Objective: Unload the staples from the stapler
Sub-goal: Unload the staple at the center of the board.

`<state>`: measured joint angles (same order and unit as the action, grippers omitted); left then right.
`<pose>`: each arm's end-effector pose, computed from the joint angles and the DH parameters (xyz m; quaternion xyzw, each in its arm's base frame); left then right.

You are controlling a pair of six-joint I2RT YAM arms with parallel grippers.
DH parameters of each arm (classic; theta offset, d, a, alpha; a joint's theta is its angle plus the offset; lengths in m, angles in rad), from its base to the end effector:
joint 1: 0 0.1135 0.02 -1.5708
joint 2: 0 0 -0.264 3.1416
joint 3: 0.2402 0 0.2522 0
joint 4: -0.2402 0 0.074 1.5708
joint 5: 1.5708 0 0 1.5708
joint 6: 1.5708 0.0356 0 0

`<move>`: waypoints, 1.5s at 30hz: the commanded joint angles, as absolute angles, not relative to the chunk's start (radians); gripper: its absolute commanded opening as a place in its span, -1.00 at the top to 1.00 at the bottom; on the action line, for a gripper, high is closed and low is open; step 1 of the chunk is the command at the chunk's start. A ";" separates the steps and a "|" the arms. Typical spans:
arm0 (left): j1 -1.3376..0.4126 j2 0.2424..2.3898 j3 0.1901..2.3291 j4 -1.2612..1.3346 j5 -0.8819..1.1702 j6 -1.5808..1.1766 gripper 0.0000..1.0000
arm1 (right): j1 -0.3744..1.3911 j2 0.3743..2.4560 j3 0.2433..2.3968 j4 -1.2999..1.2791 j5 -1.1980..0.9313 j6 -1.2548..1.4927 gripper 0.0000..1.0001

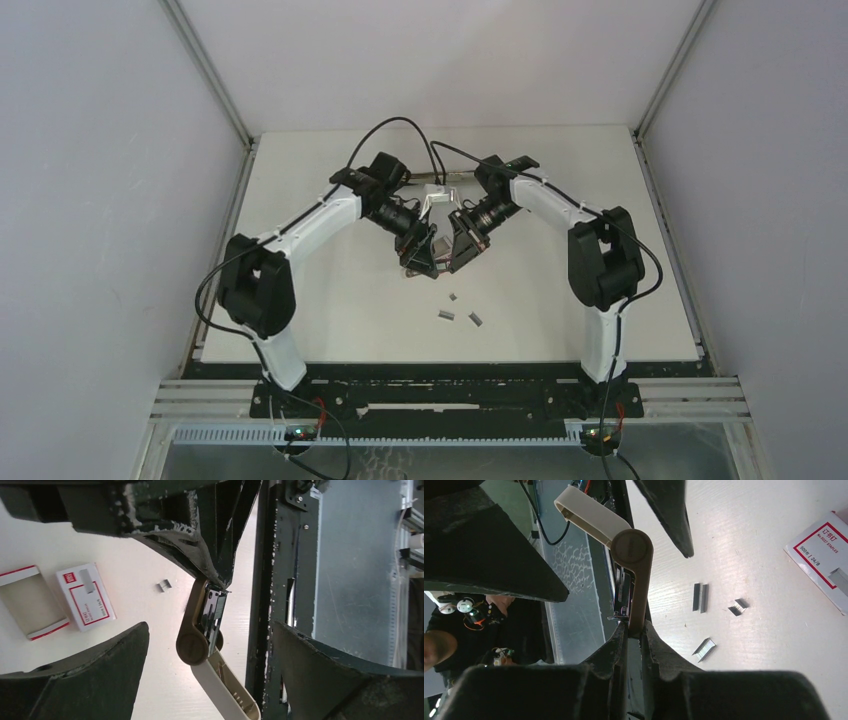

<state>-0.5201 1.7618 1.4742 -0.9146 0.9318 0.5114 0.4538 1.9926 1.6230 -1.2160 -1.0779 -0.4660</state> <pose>0.2950 -0.2019 0.2719 0.5048 0.7234 -0.4423 0.1618 0.3249 0.1934 0.2310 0.3775 -0.7707 -0.5132 0.0032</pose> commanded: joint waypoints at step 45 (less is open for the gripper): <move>-0.491 1.850 1.559 -1.050 1.023 0.579 0.32 | 0.452 1.939 1.658 -1.255 -1.107 -0.507 0.20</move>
